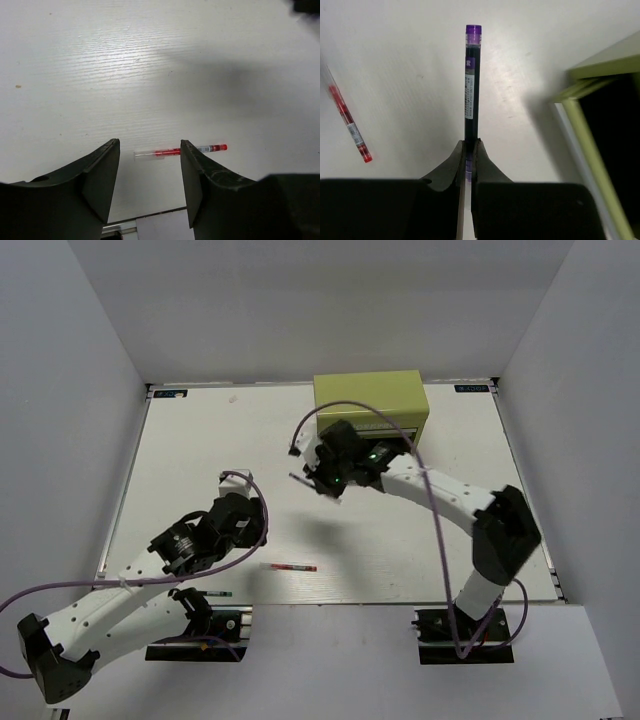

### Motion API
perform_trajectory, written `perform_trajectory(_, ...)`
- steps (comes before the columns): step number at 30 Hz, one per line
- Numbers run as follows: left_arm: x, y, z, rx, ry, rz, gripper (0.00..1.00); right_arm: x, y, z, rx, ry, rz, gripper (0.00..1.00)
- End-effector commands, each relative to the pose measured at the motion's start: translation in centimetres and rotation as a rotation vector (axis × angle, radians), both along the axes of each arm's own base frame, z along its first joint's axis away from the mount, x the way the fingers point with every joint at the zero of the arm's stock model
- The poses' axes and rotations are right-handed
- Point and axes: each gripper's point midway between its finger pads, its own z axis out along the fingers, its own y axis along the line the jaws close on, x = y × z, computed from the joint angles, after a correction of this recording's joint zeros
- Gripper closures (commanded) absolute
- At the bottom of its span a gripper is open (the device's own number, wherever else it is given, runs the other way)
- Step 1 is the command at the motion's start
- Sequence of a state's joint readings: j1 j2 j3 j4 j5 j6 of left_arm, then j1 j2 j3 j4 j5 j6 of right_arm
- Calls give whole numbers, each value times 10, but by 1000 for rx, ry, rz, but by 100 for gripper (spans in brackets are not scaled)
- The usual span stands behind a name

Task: Sort the stationery into containers
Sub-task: Pick up the pen from the center of the board, then place the pen in the drawer.

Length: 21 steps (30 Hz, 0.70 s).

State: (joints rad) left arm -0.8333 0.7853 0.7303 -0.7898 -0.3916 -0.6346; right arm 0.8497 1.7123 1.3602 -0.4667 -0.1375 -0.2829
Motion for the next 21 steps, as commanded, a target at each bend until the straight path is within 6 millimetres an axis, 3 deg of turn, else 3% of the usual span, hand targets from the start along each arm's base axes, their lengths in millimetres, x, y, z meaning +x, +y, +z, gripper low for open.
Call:
perform_trajectory(1,6,-10,4,1,-28,-59,38,22,-12,70,120,-194,-5,100)
perform_trajectory(2,4,-12,1,4,-12,-69,40,25,-17,71,110,-229,-2,100)
perform_trajectory(4,3,-14,-2,13,0,-88,41,36,-28,93,137,-307,-20,100)
perform_trajectory(7,3,-19,0,2,-6,-123,41,55,-42,99,71,-461,57,100)
perform_trajectory(8,3,-19,-2,14,-2,-129,41,62,-53,87,25,-505,92,100)
perform_trajectory(12,2,-21,-7,23,20,-138,42,79,-69,72,-88,-680,240,100)
perform_trajectory(17,2,-26,-2,1,15,-151,42,103,-81,53,-152,-717,306,100)
perform_trajectory(18,2,-26,-2,1,15,-151,42,114,-84,65,-153,-743,287,100)
perform_trajectory(19,2,-29,-1,-10,13,-158,42,119,-82,50,-170,-712,298,100)
perform_trajectory(21,1,-31,-1,-17,19,-168,40,133,-86,67,-168,-738,278,100)
